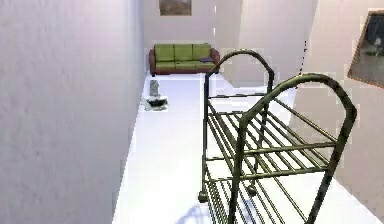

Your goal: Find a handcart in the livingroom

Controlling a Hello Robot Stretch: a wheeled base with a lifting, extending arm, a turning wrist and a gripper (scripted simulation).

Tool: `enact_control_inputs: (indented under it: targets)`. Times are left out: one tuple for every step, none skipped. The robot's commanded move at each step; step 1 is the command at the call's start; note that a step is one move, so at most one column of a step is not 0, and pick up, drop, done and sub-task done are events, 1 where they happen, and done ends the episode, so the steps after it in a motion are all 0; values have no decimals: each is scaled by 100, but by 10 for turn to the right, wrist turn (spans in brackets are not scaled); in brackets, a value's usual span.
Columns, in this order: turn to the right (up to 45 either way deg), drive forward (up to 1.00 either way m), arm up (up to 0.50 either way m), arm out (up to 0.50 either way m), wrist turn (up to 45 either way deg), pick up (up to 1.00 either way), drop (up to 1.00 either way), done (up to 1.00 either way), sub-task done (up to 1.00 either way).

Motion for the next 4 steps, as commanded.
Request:
enact_control_inputs:
  targets:
    - [-120, 0, 0, 0, 0, 0, 0, 0, 0]
    - [0, 10, 0, 0, 0, 0, 0, 0, 0]
    - [330, 0, 0, 0, 0, 0, 0, 0, 0]
    - [0, 0, 0, 0, 0, 0, 0, 100, 0]
